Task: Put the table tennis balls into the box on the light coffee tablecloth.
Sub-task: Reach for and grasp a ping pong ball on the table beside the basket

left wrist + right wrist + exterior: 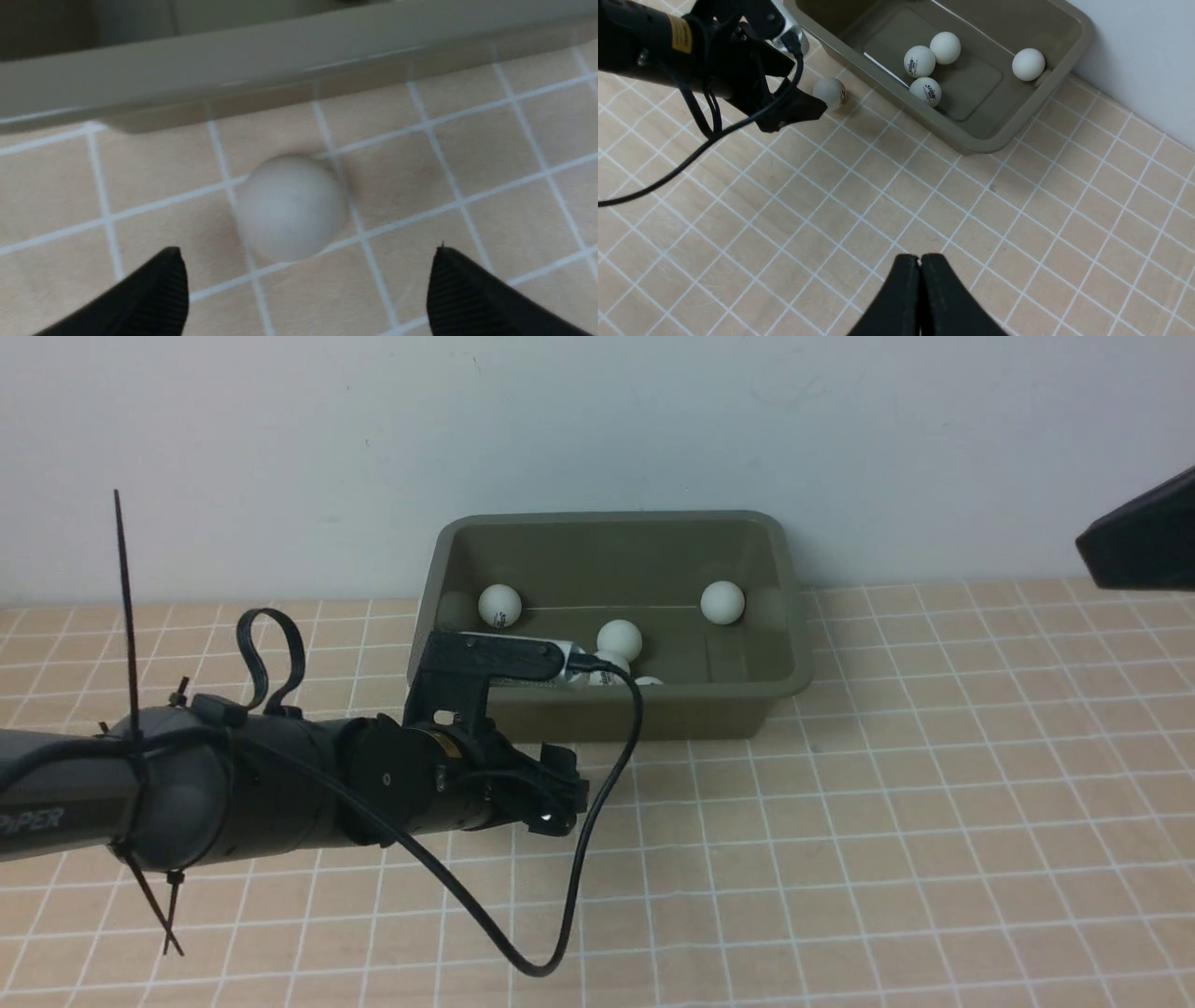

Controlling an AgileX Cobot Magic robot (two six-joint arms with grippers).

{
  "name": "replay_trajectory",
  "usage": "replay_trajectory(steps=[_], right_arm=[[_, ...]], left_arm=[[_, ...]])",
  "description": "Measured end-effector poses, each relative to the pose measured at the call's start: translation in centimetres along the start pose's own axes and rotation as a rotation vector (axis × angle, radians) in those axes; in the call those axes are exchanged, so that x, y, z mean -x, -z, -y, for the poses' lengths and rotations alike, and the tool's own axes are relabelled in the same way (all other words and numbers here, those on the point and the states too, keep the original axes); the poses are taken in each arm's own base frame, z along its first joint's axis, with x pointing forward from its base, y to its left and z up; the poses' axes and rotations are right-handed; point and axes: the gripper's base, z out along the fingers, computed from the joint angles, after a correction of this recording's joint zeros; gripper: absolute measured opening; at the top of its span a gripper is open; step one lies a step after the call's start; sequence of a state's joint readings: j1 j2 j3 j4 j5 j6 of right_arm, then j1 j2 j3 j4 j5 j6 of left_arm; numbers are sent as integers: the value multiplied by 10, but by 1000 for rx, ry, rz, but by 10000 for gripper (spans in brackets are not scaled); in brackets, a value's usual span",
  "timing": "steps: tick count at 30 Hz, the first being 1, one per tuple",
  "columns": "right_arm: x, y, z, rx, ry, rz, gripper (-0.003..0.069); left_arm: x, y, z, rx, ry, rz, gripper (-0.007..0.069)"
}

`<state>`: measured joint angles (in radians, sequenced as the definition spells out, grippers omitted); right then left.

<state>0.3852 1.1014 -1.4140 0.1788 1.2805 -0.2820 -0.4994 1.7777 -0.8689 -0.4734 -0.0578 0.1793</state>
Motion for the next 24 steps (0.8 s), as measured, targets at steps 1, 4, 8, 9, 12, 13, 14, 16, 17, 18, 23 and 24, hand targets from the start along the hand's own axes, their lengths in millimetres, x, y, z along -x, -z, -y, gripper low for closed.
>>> replay_trajectory(steps=[1,4,8,9,12,13,14,16,17,18,23,24], right_arm=[[0,0,0,0,0,0,-18],[0,0,0,0,0,0,-18],[0,0,0,3,-1,1,-18],[0,0,0,3,-1,1,-18],[0,0,0,3,-1,1,-18],[0,0,0,3,-1,1,-18],[0,0,0,3,-1,1,-18],[0,0,0,5,-2,1,-18],[0,0,-1,6,-2,2,-18],[0,0,-1,6,-3,2,-18],[1,0,-2,22,-2,6,-18],[1,0,-2,24,-1,7,-18]], left_arm=[[0,0,0,0,-1,4,592],[-1,-5,1,7,-6,20,592],[-3,-9,0,14,-7,21,592],[-4,-10,-1,16,-7,20,592],[-6,-13,-1,20,-7,13,592],[-7,-15,-2,22,-7,11,592],[-8,-16,-2,25,-8,12,592],[-9,-19,-3,29,-9,13,592],[-10,-20,-3,31,-10,13,592],[-11,-21,-3,33,-10,12,592],[-10,-23,-4,39,-11,26,592],[-10,-23,-4,38,-11,28,592]])
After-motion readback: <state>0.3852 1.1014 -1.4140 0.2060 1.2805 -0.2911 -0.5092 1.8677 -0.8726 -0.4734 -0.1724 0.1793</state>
